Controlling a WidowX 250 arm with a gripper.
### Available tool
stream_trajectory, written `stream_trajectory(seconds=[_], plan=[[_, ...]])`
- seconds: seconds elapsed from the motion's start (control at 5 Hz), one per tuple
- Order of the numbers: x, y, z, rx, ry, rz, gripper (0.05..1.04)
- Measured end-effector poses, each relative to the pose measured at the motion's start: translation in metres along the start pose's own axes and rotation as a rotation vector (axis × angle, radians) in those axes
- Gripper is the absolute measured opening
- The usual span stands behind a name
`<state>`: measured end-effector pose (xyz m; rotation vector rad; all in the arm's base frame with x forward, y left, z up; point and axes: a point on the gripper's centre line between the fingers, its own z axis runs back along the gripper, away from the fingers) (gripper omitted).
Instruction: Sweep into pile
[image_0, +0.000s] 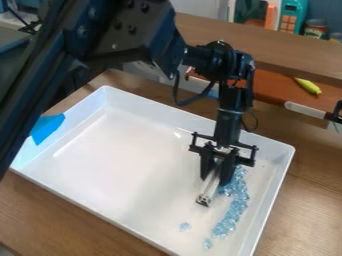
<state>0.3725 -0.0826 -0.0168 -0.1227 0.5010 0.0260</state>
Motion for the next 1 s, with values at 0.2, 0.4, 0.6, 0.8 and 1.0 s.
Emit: stream_trajectory(seconds=[0.2,0.4,0.6,0.8,1.0], plan=[[0.0,-0.009,0.006,-0.007,-0.011,-0.015,0.382],[-0.001,-0.013,0.006,-0.004,-0.01,-0.031,0.382],[-0.004,0.002,0.008,-0.021,0.005,-0.027,0.382],[-0.016,0.042,0.043,-0.072,-0.055,-0.004,0.382],[-0.025,0.102,0.05,-0.126,-0.05,0.073,0.382]])
